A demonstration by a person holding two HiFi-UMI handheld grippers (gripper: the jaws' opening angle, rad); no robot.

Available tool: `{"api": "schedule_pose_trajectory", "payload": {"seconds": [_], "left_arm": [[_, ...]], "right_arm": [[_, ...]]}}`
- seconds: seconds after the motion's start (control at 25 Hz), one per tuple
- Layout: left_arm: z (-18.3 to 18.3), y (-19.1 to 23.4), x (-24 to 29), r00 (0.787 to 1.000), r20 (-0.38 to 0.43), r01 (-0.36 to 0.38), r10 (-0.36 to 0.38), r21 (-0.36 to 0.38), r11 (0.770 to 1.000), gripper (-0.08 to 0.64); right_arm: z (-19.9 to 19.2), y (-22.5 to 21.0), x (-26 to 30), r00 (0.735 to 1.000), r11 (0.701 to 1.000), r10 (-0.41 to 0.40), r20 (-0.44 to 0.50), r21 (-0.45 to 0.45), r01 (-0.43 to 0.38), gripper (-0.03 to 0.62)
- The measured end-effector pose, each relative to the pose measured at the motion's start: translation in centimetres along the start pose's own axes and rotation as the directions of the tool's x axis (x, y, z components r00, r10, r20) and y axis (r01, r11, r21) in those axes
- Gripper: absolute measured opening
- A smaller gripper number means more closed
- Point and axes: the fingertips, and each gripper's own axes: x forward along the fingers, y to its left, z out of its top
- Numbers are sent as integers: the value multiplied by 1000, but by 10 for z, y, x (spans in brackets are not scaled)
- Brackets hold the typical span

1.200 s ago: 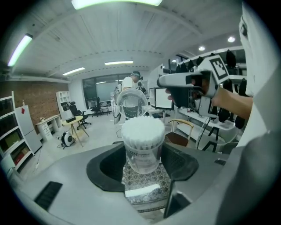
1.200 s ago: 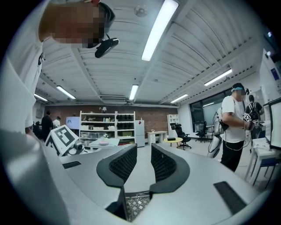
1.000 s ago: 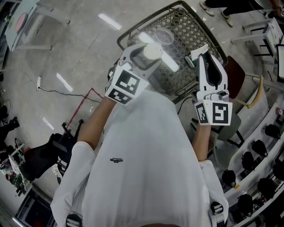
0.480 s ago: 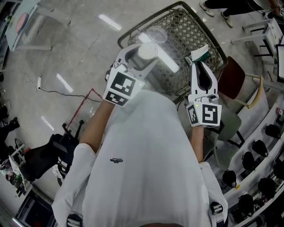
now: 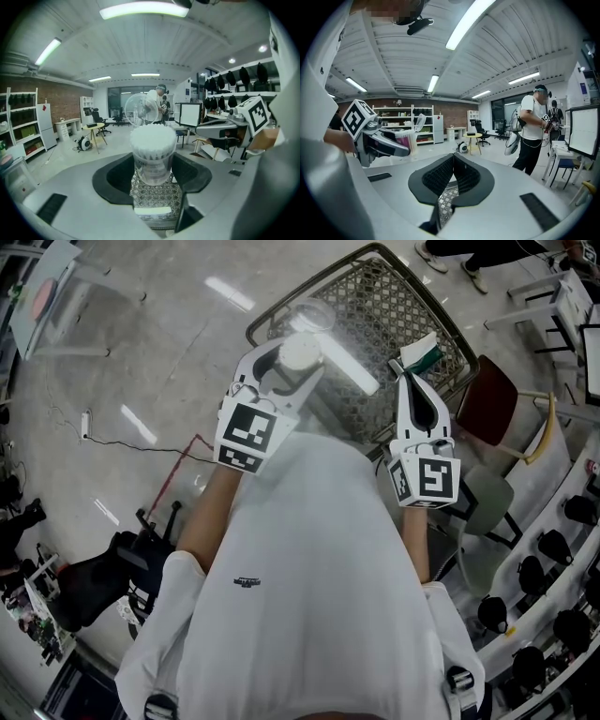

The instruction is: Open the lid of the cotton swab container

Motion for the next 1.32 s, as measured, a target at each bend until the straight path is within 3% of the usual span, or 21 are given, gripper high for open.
{"api": "schedule_pose_trajectory", "payload": {"seconds": [0.6,1.32], "left_arm": [[12,-3,-7,998,59,-21,22,-11,1000,244],[13,-9,-9,997,71,-12,13,-10,1000,244]], "right_arm": [[-1,1,-7,1000,1000,-8,-2,14,8,-2],[2,-1,-10,1000,1000,-16,12,14,16,-2]]}}
